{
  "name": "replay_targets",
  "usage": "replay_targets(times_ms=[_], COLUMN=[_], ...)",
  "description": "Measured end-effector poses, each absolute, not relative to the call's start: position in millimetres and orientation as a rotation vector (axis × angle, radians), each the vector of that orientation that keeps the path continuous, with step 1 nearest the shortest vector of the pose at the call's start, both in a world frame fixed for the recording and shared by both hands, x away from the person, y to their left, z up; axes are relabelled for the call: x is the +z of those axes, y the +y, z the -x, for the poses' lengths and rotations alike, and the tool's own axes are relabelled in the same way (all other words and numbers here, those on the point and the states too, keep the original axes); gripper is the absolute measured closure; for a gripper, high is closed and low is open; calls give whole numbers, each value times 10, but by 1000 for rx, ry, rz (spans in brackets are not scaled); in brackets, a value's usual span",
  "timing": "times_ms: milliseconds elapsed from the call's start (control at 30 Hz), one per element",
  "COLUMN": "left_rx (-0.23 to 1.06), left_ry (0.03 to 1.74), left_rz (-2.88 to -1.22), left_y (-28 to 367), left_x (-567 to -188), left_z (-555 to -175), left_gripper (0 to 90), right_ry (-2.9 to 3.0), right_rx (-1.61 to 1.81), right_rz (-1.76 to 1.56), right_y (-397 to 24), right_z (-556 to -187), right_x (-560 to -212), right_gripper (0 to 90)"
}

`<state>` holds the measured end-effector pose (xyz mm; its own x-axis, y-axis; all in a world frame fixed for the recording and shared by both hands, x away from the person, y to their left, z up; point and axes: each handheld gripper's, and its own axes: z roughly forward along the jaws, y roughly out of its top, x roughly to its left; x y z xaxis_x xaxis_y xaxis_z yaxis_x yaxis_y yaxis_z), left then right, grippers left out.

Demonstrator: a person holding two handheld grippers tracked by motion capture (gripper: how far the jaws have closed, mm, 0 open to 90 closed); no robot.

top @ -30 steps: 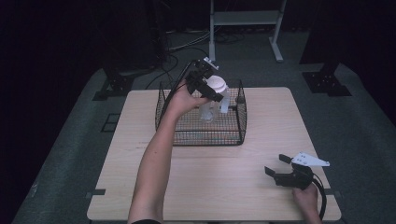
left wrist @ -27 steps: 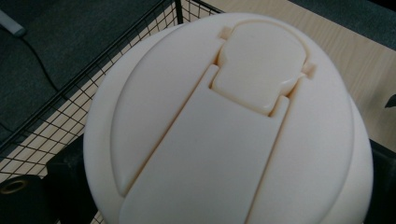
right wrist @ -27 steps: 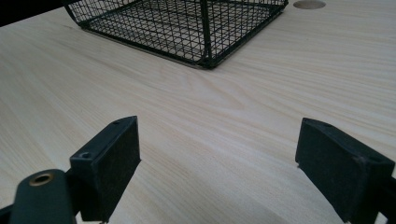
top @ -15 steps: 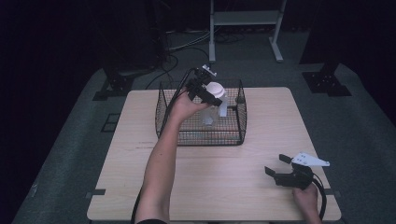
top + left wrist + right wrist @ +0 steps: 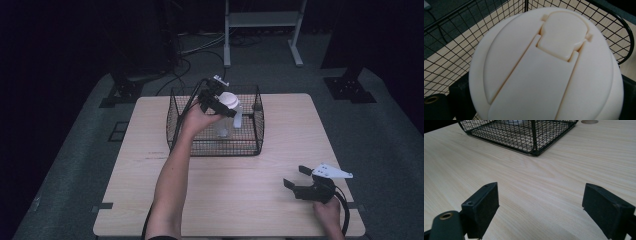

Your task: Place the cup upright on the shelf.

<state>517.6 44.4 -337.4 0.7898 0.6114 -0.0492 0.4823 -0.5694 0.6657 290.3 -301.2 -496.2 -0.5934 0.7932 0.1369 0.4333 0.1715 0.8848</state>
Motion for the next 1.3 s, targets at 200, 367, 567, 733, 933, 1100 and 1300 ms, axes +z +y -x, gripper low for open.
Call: replay_targets(times_ms=[200,367,567,733,933,1100,1300], left_rx=[240,226,229,252,247,244,259], left_ry=[823,830,822,799,805,803,788], left_rz=[-2278,-2279,-2257,-2280,-2270,-2271,-2285], left_y=[482,515,574,588,626,643,620], left_x=[-3466,-3545,-3595,-3596,-3604,-3599,-3590], left_z=[-5197,-5215,-5179,-5121,-5113,-5109,-5083], left_gripper=[49,49,48,47,46,45,44], right_ry=[2099,2102,2106,2107,2105,2110,2112], right_rx=[1394,1392,1388,1378,1369,1358,1357], right_rz=[-1165,-1167,-1163,-1165,-1166,-1162,-1161], right_y=[-3013,-3002,-2999,-2992,-2988,-2981,-2980], right_z=[-2903,-2899,-2899,-2899,-2900,-2900,-2899], right_x=[-4965,-4965,-4966,-4968,-4971,-4972,-4972], right_gripper=[129,129,129,129,129,129,129])
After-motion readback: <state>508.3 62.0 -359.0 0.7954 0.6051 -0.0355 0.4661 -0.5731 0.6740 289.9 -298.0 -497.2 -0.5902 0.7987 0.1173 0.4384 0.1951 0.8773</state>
